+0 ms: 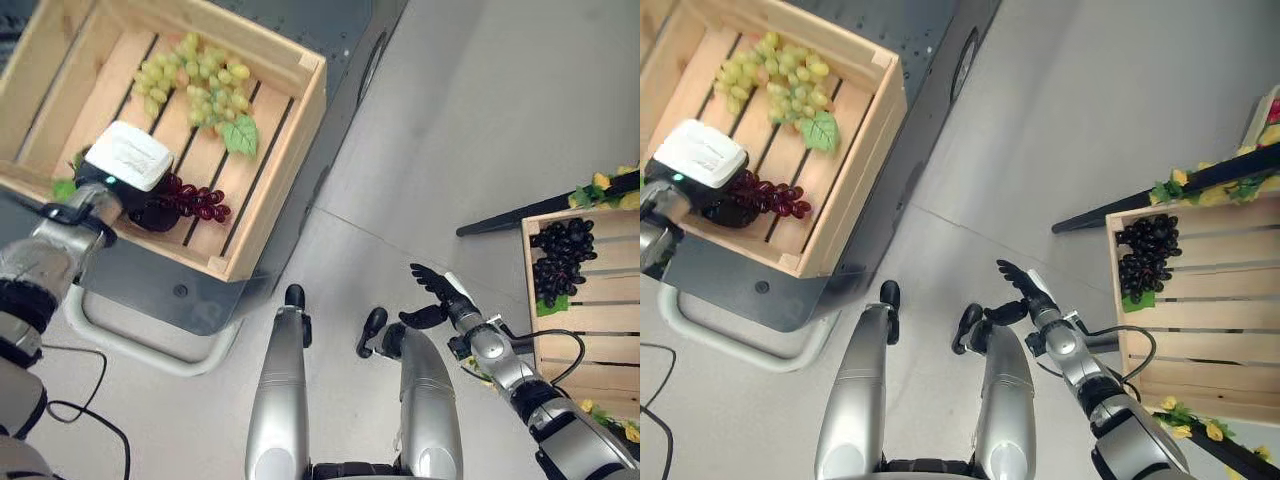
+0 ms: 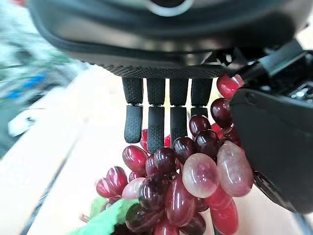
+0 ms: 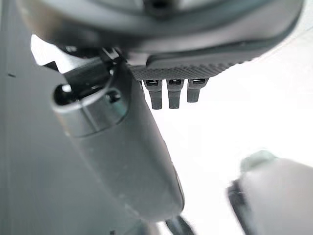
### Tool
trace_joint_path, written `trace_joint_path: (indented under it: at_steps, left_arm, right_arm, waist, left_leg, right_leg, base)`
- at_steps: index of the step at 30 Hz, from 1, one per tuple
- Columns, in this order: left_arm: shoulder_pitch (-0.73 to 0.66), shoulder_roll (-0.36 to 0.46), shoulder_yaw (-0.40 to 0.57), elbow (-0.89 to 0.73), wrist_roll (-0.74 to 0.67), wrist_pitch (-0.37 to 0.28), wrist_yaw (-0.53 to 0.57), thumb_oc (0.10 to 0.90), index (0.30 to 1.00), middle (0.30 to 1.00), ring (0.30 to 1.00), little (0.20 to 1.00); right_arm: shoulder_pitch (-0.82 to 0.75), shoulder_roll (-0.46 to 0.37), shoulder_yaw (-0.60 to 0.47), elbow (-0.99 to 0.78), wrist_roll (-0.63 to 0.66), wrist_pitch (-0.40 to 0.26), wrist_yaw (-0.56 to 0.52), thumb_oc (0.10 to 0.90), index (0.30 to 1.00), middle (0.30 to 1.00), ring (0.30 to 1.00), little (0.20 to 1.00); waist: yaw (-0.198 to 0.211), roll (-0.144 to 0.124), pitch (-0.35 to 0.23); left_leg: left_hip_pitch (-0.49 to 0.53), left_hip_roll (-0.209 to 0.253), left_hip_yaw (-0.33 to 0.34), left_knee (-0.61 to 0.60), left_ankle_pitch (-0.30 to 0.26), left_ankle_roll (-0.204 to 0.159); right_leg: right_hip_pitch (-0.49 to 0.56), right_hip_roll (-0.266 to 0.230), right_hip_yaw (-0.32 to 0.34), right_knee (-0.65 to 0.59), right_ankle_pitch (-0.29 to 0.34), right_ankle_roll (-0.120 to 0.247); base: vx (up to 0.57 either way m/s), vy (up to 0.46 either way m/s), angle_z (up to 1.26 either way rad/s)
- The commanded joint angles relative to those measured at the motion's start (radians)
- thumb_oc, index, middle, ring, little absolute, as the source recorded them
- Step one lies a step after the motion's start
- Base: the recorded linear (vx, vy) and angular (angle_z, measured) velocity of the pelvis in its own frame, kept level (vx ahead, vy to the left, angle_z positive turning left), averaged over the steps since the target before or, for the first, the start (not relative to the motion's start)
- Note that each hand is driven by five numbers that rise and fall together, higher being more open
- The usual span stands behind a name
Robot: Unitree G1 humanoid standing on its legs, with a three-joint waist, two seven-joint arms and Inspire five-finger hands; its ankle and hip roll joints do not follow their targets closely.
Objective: Pick up the fruits from the basket on one side to the basket on the other side
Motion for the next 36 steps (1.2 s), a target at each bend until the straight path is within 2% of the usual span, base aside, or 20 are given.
trace_joint_path:
  at_steps: [1, 2, 5, 6, 9, 13, 14, 15, 19, 21, 29, 33, 34, 36]
  left_arm:
    - [-0.01, -0.01, 0.258, 0.056, -0.265, -0.042, 0.182, 0.4, 0.3, 0.3, 0.3, 0.3]
    - [0.011, -0.027, 0.296, 0.063, -0.307, -0.077, 0.172, 0.4, 0.3, 0.3, 0.3, 0.3]
    - [0.056, -0.059, 0.369, 0.038, -0.353, -0.104, 0.139, 0.4, 0.3, 0.3, 0.3, 0.3]
    - [0.081, -0.078, 0.413, 0.015, -0.423, -0.112, 0.115, 0.4, 0.3, 0.3, 0.3, 0.3]
    - [0.114, -0.105, 0.472, -0.01, -0.511, -0.106, 0.082, 0.4, 0.3, 0.3, 0.3, 0.3]
    - [0.176, -0.142, 0.555, -0.077, -0.666, -0.082, 0.039, 0.4, 0.3, 0.3, 0.3, 0.3]
    - [0.177, -0.142, 0.556, -0.078, -0.666, -0.082, 0.039, 0.4, 0.3, 0.3, 0.3, 0.3]
    - [0.195, -0.16, 0.585, -0.101, -0.752, -0.09, 0.018, 0.4, 0.3, 0.3, 0.3, 0.3]
    - [0.244, -0.208, 0.66, -0.165, -0.914, -0.111, -0.064, 0.4, 0.3, 0.3, 0.3, 0.3]
    - [0.246, -0.224, 0.68, -0.184, -0.958, -0.113, -0.107, 0.4, 0.3, 0.3, 0.3, 0.3]
    - [0.209, -0.242, 0.668, -0.231, -1.076, -0.148, -0.22, 0.4, 0.3, 0.3, 0.3, 0.3]
    - [0.152, -0.269, 0.643, -0.246, -1.247, -0.154, -0.3, 0.4, 0.3, 0.3, 0.3, 0.3]
    - [0.136, -0.298, 0.638, -0.264, -1.317, -0.148, -0.334, 0.4, 0.3, 0.3, 0.3, 0.3]
    - [0.129, -0.339, 0.634, -0.303, -1.365, -0.134, -0.355, 0.4, 0.3, 0.3, 0.3, 0.3]
  right_arm:
    - [0.044, -0.045, -0.077, -0.104, 0.046, -0.04, -0.06, 0.8, 0.9, 0.9, 0.9, 0.9]
    - [0.052, -0.035, -0.079, -0.116, 0.049, -0.035, -0.059, 0.8, 0.9, 0.9, 0.9, 0.9]
    - [0.064, -0.02, -0.085, -0.123, 0.055, -0.026, -0.043, 0.8, 0.9, 0.9, 0.9, 0.9]
    - [0.072, -0.014, -0.089, -0.128, 0.053, -0.025, -0.036, 0.8, 0.9, 0.9, 0.9, 0.9]
    - [0.083, -0.011, -0.097, -0.149, 0.061, -0.024, -0.029, 0.8, 0.9, 0.9, 0.9, 0.9]
    - [0.118, -0.014, -0.114, -0.229, 0.071, 0.0, -0.021, 0.8, 0.9, 0.9, 0.9, 0.9]
    - [0.118, -0.014, -0.113, -0.229, 0.071, 0.001, -0.021, 0.8, 0.9, 0.9, 0.9, 0.9]
    - [0.132, -0.007, -0.119, -0.247, 0.108, 0.002, 0.002, 0.8, 0.9, 0.9, 0.9, 0.9]
    - [0.168, 0.004, -0.13, -0.317, 0.161, 0.011, 0.105, 0.8, 0.9, 0.9, 0.9, 0.9]
    - [0.179, 0.004, -0.126, -0.355, 0.164, 0.034, 0.15, 0.8, 0.9, 0.9, 0.9, 0.9]
    - [0.133, -0.001, -0.131, -0.488, 0.246, 0.058, 0.161, 0.8, 0.9, 0.9, 0.9, 0.9]
    - [0.108, 0.022, -0.122, -0.527, 0.26, 0.061, 0.149, 0.8, 0.9, 0.9, 0.9, 0.9]
    - [0.099, 0.029, -0.121, -0.542, 0.253, 0.064, 0.152, 0.8, 0.9, 0.9, 0.9, 0.9]
    - [0.08, 0.029, -0.117, -0.572, 0.235, 0.079, 0.152, 0.8, 0.9, 0.9, 0.9, 0.9]
  waist:
    - [0.017, 0.056, -0.012]
    - [0.017, 0.056, -0.012]
    - [0.016, 0.061, -0.012]
    - [0.016, 0.069, -0.012]
    - [0.011, 0.08, -0.013]
    - [0.005, 0.088, -0.061]
    - [0.004, 0.089, -0.06]
    - [0.002, 0.091, -0.075]
    - [-0.004, 0.091, -0.115]
    - [-0.006, 0.091, -0.137]
    - [-0.02, 0.1, -0.218]
    - [-0.028, 0.109, -0.266]
    - [-0.032, 0.111, -0.282]
    - [-0.036, 0.111, -0.3]
  left_leg:
    - [0.174, -0.06, 0.052, -0.132, -0.045, 0.056]
    - [0.199, -0.061, 0.05, -0.142, -0.043, 0.055]
    - [0.269, -0.069, 0.047, -0.176, -0.038, 0.054]
    - [0.32, -0.073, 0.045, -0.201, -0.037, 0.055]
    - [0.384, -0.078, 0.043, -0.223, -0.038, 0.058]
    - [0.451, -0.088, 0.038, -0.242, -0.053, 0.06]
    - [0.452, -0.088, 0.038, -0.242, -0.053, 0.06]
    - [0.479, -0.088, 0.037, -0.254, -0.058, 0.06]
    - [0.554, -0.09, 0.038, -0.311, -0.056, 0.058]
    - [0.585, -0.091, 0.039, -0.339, -0.052, 0.054]
    - [0.701, -0.099, 0.028, -0.472, -0.02, 0.041]
    - [0.737, -0.105, 0.028, -0.527, -0.003, 0.036]
    - [0.749, -0.107, 0.026, -0.545, 0.002, 0.034]
    - [0.762, -0.108, 0.022, -0.568, 0.008, 0.03]
  right_leg:
    - [0.134, 0.017, 0.01, -0.067, 0.045, -0.009]
    - [0.157, 0.019, 0.015, -0.077, 0.045, -0.009]
    - [0.216, 0.022, 0.024, -0.11, 0.048, -0.007]
    - [0.261, 0.021, 0.03, -0.136, 0.052, -0.003]
    - [0.321, 0.019, 0.036, -0.169, 0.06, 0.003]
    - [0.4, 0.02, 0.033, -0.231, 0.062, 0.003]
    - [0.401, 0.02, 0.032, -0.231, 0.062, 0.003]
    - [0.429, 0.02, 0.032, -0.248, 0.064, 0.004]
    - [0.498, 0.022, 0.033, -0.308, 0.079, 0.016]
    - [0.534, 0.027, 0.031, -0.348, 0.086, 0.022]
    - [0.647, 0.048, 0.038, -0.5, 0.128, 0.042]
    - [0.686, 0.059, 0.038, -0.564, 0.147, 0.045]
    - [0.7, 0.064, 0.039, -0.589, 0.154, 0.045]
    - [0.717, 0.07, 0.04, -0.622, 0.163, 0.044]
  base:
    - [0.01, -0.045, -0.1]
    - [0.02, -0.034, -0.05]
    - [0.02, -0.016, -0.01]
    - [0.05, -0.009, -0.07]
    - [0.04, -0.013, -0.17]
    - [0.06, -0.023, -0.06]
    - [0.05, -0.052, -0.04]
    - [0.05, -0.05, -0.04]
    - [0.08, -0.075, -0.03]
    - [0.09, -0.098, 0.0]
    - [0.08, -0.101, -0.01]
    - [0.06, -0.074, -0.05]
    - [0.05, -0.082, -0.1]
    - [0.04, -0.089, -0.03]
